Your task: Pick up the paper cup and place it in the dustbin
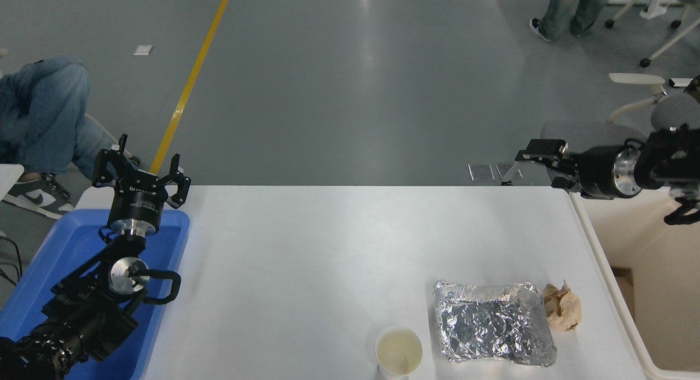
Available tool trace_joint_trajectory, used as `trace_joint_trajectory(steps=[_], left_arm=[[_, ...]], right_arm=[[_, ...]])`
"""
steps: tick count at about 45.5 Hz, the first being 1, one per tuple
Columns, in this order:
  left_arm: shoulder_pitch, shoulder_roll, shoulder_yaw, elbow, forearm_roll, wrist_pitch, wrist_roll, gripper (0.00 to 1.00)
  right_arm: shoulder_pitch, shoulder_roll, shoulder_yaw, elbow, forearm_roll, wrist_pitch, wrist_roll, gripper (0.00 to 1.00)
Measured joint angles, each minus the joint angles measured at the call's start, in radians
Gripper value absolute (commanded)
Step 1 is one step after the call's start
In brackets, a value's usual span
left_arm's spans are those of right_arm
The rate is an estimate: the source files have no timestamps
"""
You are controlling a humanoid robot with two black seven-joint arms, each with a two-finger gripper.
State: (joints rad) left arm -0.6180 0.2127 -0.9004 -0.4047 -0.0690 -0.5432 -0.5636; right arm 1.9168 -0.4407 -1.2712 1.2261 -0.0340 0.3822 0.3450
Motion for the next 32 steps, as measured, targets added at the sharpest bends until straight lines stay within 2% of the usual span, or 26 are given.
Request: trace_joint_trajectory(steps=[8, 12, 22, 26, 32], left_arm=[[0.001, 0.000, 0.000, 0.000, -0.001, 0.000, 0.000, 0.99], [0.001, 0.000, 0.000, 0.000, -0.001, 0.000, 0.000, 0.99], [0.001, 0.000, 0.000, 0.001, -0.002, 0.000, 0.000, 0.99], [0.001, 0.000, 0.000, 0.001, -0.002, 0.000, 0.000, 0.99], [0.001, -0.001, 0.000, 0.001, -0.002, 0.001, 0.000, 0.99]], right_arm=[[0.161, 0.064, -0.049, 0.046, -0.002, 0.216, -0.040, 1.00], [0.239, 0.090, -0.063, 0.079, -0.005, 0.280, -0.091, 1.00], [0.444, 0.130, -0.080, 0.203, -0.006, 0.362, -0.259, 1.00], [0.500, 0.141, -0.082, 0.244, -0.006, 0.376, -0.310, 1.00], [0.561, 0.154, -0.078, 0.297, -0.006, 0.388, -0.363, 1.00]])
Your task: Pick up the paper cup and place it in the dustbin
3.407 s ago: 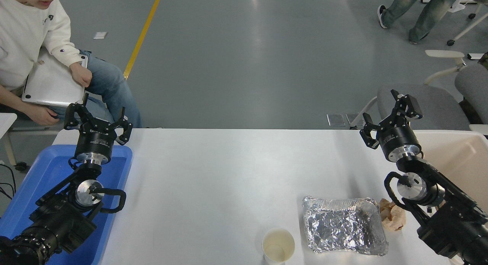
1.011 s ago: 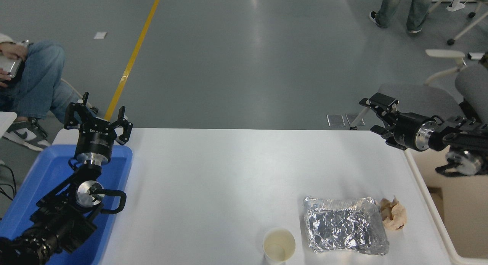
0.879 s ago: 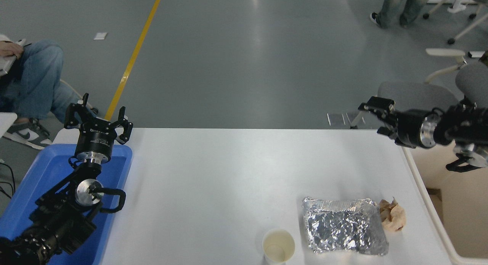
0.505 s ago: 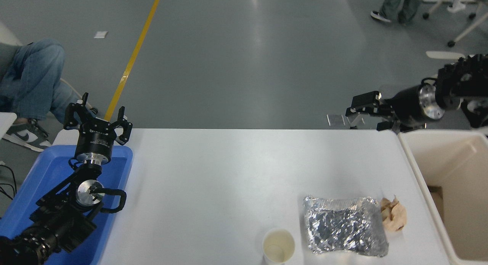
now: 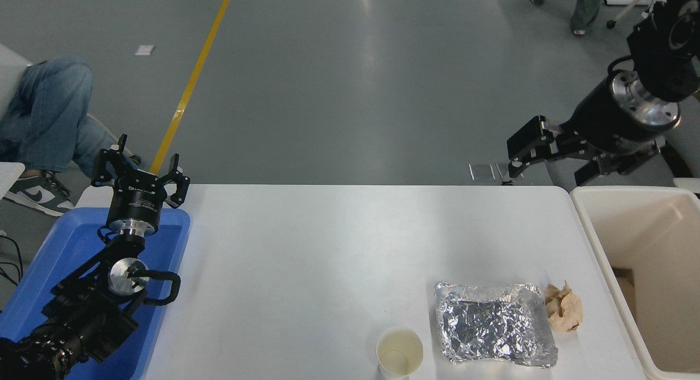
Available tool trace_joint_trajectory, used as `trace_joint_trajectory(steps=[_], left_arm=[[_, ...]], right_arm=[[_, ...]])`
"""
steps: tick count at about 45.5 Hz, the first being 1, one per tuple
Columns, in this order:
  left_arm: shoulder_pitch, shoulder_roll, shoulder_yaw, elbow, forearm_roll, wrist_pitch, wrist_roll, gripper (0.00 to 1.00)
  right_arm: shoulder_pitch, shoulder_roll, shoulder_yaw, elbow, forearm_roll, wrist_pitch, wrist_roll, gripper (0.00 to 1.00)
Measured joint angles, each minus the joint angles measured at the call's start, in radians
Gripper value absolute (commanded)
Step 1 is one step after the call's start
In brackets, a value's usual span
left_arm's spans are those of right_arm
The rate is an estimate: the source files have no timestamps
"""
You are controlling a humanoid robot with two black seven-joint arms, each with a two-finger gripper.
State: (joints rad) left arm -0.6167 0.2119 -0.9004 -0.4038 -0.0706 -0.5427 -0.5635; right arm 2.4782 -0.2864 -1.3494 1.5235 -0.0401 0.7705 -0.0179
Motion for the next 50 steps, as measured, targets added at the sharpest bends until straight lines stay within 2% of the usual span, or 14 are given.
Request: trace_joint_trajectory(steps=[7, 14, 43, 50], left_arm=[[0.000, 0.000, 0.000, 0.000, 0.000, 0.000, 0.000, 0.99], [0.000, 0.000, 0.000, 0.000, 0.001, 0.000, 0.000, 0.99], [-0.001, 0.000, 0.000, -0.001, 0.001, 0.000, 0.000, 0.99], [-0.001, 0.001, 0.000, -0.001, 0.001, 0.000, 0.000, 0.99]], right_arm=[[0.051, 0.009, 0.028, 0.043, 0.000, 0.008, -0.045, 1.00], [0.050, 0.022, 0.081, 0.062, 0.002, 0.011, -0.066, 1.00], [-0.319, 0.067, 0.354, 0.042, -0.016, 0.015, -0.085, 0.98], [-0.424, 0.087, 0.386, 0.022, -0.044, -0.050, -0.086, 0.95]])
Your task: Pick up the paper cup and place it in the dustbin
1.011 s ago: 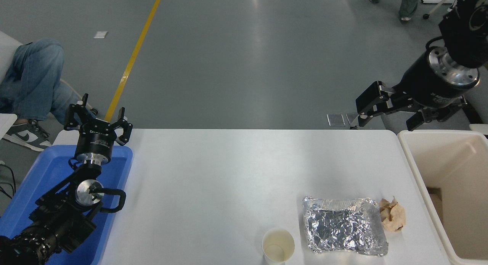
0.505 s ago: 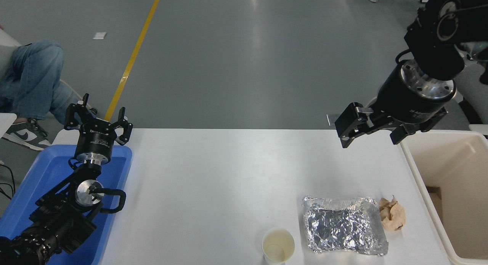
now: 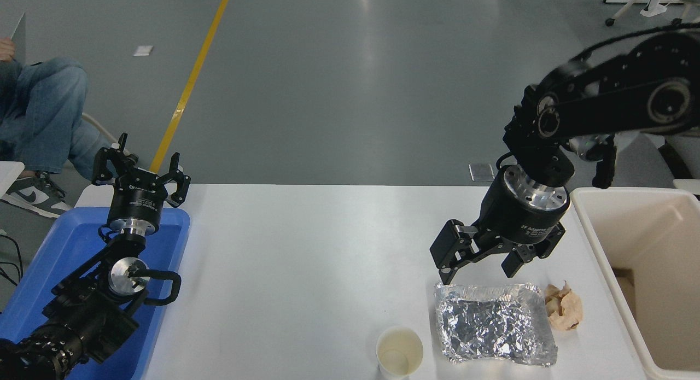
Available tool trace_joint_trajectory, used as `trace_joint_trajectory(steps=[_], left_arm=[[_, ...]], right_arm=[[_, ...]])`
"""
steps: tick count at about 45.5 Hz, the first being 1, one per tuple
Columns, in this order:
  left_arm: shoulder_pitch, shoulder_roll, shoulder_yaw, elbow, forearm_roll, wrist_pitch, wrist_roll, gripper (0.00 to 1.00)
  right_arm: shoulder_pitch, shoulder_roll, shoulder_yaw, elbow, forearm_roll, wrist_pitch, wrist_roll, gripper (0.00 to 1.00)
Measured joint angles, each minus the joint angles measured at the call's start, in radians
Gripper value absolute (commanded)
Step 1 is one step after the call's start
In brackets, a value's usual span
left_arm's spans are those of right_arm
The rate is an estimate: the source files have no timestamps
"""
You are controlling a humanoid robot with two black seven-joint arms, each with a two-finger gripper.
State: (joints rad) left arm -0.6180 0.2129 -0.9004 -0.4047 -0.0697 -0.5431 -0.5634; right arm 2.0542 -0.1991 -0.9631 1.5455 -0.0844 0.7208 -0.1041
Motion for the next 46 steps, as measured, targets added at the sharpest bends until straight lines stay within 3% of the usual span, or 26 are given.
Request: trace_joint_trajectory(steps=[9, 18, 28, 46], left_arm=[[0.000, 0.000, 0.000, 0.000, 0.000, 0.000, 0.000, 0.99], [0.000, 0.000, 0.000, 0.000, 0.000, 0.000, 0.001, 0.99], [0.000, 0.000, 0.000, 0.000, 0.001, 0.000, 0.002, 0.99], [0.000, 0.000, 0.000, 0.000, 0.001, 0.000, 0.002, 0.99]], right_arm=[[-0.124, 0.040, 0.018, -0.019, -0.014, -0.202, -0.014, 0.95], [-0.226, 0.094, 0.028, -0.036, -0.021, -0.375, -0.098, 1.00], [-0.289, 0.135, 0.058, -0.034, -0.021, -0.425, -0.154, 1.00], [-0.359, 0.159, 0.133, -0.036, -0.019, -0.446, -0.181, 0.97]])
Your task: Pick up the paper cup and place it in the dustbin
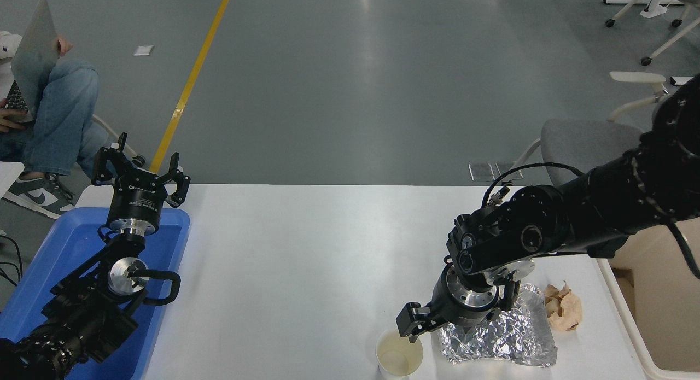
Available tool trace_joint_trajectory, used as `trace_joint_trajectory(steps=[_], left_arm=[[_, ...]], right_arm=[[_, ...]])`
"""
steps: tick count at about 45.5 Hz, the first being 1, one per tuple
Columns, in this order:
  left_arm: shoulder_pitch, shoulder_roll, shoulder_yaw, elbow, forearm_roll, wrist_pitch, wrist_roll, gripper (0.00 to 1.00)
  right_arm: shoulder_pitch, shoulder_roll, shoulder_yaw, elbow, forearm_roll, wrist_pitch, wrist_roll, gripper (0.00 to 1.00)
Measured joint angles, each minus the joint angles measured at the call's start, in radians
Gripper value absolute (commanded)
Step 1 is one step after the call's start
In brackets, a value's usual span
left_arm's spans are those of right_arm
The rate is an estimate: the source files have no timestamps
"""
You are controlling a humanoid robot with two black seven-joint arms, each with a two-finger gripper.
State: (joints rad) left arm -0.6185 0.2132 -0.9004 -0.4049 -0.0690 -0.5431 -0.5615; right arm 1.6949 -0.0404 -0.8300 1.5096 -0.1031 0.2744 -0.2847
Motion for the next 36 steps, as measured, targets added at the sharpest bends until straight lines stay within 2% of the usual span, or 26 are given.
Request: trace_joint_trajectory(steps=[3, 10, 14, 18, 22, 24, 25, 36], left_arm=[[0.000, 0.000, 0.000, 0.000, 0.000, 0.000, 0.000, 0.99], [0.000, 0.000, 0.000, 0.000, 0.000, 0.000, 0.000, 0.99], [0.000, 0.000, 0.000, 0.000, 0.000, 0.000, 0.000, 0.99], [0.000, 0.000, 0.000, 0.000, 0.000, 0.000, 0.000, 0.99], [0.000, 0.000, 0.000, 0.000, 0.000, 0.000, 0.000, 0.99], [0.000, 0.000, 0.000, 0.000, 0.000, 0.000, 0.000, 0.99], [0.000, 0.000, 0.000, 0.000, 0.000, 0.000, 0.000, 0.99], [0.000, 0.000, 0.000, 0.000, 0.000, 0.000, 0.000, 0.99]], right_arm=[[-0.012, 0.004, 0.009, -0.005, 0.001, -0.011, -0.001, 0.94], [-0.047, 0.016, 0.020, -0.016, 0.001, -0.059, -0.004, 0.93], [-0.073, 0.025, 0.023, -0.019, -0.002, -0.095, -0.005, 0.85], [-0.096, 0.031, 0.024, -0.023, -0.008, -0.119, -0.006, 0.65], [-0.114, 0.034, 0.023, -0.026, -0.013, -0.135, -0.007, 0.22], [-0.121, 0.035, 0.019, -0.026, -0.018, -0.141, -0.007, 0.05], [-0.124, 0.036, 0.017, -0.026, -0.020, -0.143, -0.007, 0.00], [-0.132, 0.039, -0.005, -0.030, -0.029, -0.155, -0.008, 0.00]])
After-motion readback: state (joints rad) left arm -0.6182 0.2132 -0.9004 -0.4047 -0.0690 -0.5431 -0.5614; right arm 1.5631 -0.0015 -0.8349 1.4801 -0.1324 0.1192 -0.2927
